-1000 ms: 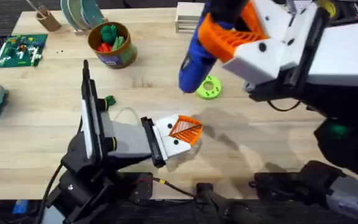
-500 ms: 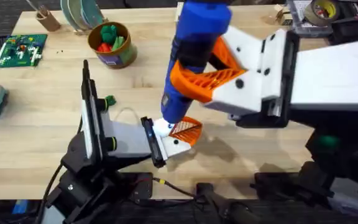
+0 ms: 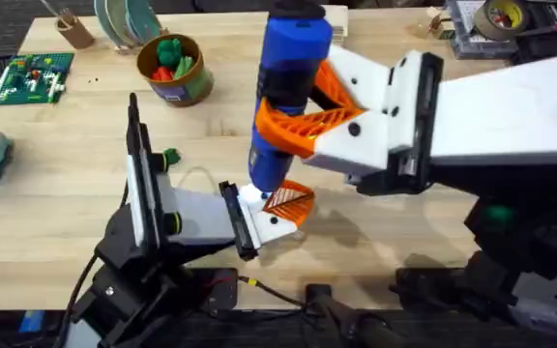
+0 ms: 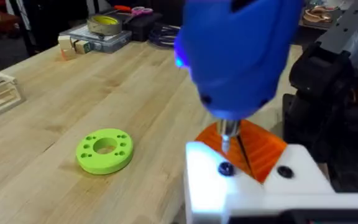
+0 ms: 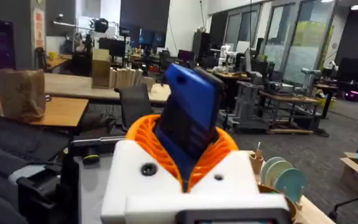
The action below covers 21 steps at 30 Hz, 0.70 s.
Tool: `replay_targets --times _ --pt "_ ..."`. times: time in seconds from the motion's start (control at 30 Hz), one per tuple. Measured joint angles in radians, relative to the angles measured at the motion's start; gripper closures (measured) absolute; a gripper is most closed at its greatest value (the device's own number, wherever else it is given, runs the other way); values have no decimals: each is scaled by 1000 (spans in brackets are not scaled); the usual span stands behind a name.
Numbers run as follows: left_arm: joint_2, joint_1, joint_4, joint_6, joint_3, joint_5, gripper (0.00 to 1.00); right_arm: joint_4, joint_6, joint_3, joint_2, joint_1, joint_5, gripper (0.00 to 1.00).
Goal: Pick up the gripper from the table and insert it into the empty holder that is missing its gripper. Then pick up a screw, insert it into the mounting hole, and use the screwdriver to tighten it. Finally, clean up the table by picking up the vegetable and placing it into the bucket.
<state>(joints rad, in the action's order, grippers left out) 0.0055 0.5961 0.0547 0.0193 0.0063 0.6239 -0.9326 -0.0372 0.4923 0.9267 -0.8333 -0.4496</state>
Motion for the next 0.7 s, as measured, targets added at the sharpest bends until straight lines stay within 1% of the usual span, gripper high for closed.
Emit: replay_targets --times 0.17,0.7 --pt "0 0 0 0 0 0 997 -11 0 0 20 0 0 969" --pt "0 0 0 0 0 0 997 -9 -19 0 21 0 0 969"
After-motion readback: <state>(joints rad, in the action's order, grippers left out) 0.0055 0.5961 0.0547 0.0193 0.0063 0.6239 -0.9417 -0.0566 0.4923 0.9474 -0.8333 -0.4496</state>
